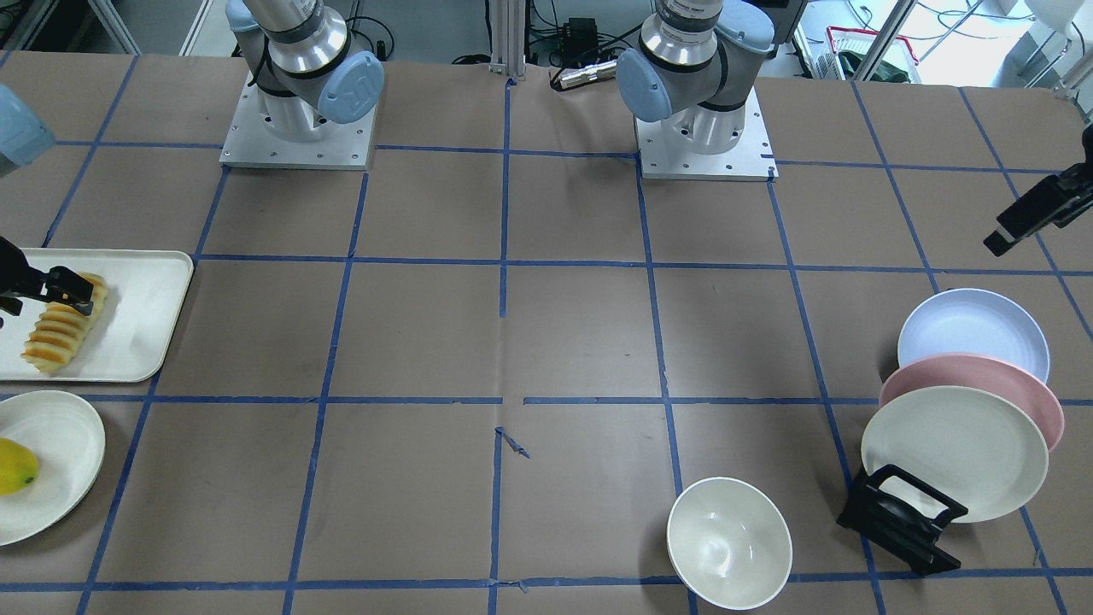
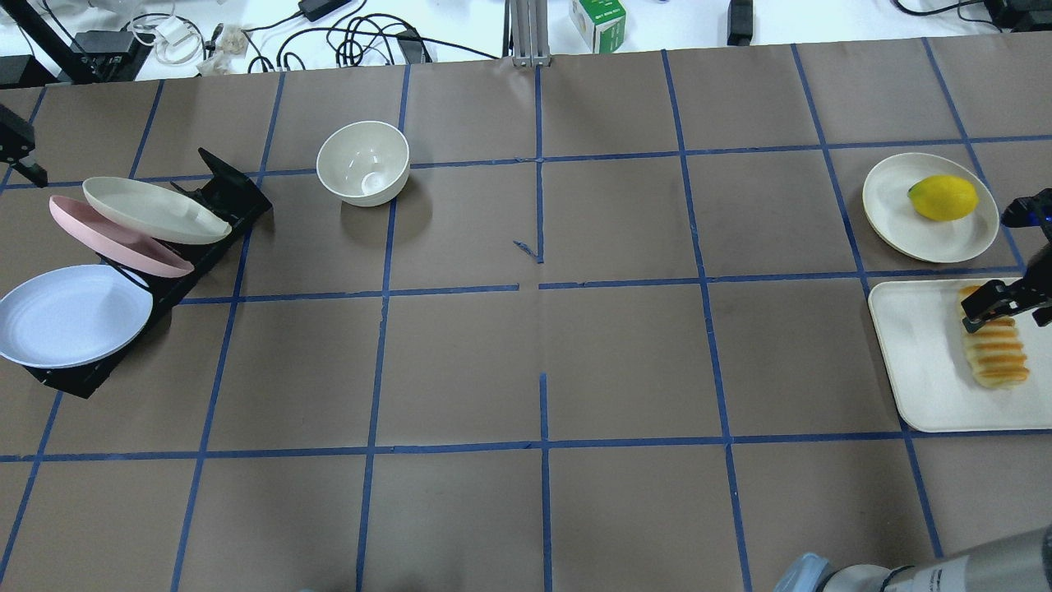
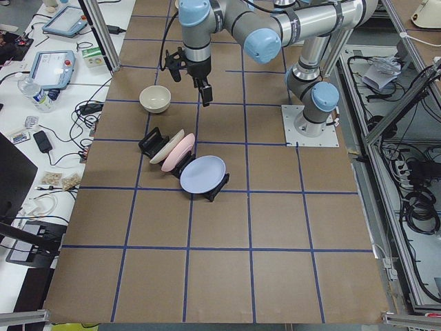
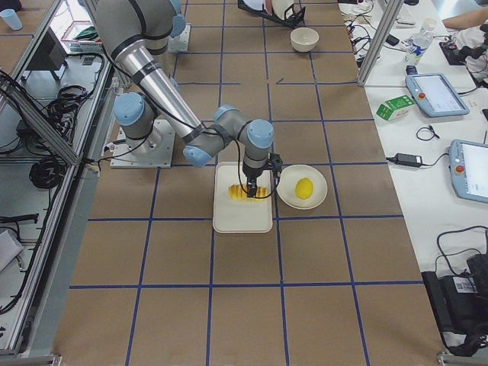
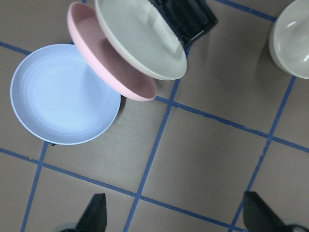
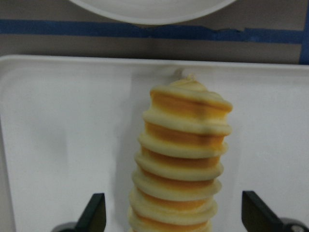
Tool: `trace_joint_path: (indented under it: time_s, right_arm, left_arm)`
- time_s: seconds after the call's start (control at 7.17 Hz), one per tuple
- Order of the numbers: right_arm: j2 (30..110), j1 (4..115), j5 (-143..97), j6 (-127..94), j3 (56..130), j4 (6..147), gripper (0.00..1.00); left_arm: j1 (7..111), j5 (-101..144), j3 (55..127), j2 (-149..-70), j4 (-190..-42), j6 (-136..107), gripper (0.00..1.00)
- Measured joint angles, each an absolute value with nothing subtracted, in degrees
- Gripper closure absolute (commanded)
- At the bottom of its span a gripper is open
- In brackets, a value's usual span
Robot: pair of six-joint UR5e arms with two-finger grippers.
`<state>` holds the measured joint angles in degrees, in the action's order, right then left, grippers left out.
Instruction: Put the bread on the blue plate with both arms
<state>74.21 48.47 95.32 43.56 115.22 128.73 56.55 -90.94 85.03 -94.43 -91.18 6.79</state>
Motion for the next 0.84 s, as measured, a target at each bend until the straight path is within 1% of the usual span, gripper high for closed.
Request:
trace_joint_path:
  time_s: [0.28, 0.56, 0.7, 0.84]
  right_arm:
    - [73.37, 47.88, 95.33, 44.12, 115.54, 128.98, 0.00]
    - [73.17, 47.83, 95.47, 44.42, 116.47, 129.19, 0.00]
    - [73.14, 47.82, 95.37, 44.48, 117.00, 129.27, 0.06]
    - [73.13, 47.82, 95.31, 44.59, 117.25, 129.31, 0.14]
  left_arm:
    - [50.19, -92.69, 92.46, -96.65, -80.41, 3.87, 0.00]
    - [45.78, -96.79, 97.16, -100.14, -72.56, 3.56, 0.06]
    - [44.69, -99.33, 98.17, -102.32, -71.46, 2.32, 0.16]
    - [44.23, -101.76, 98.68, -104.31, -70.95, 0.77, 0.30]
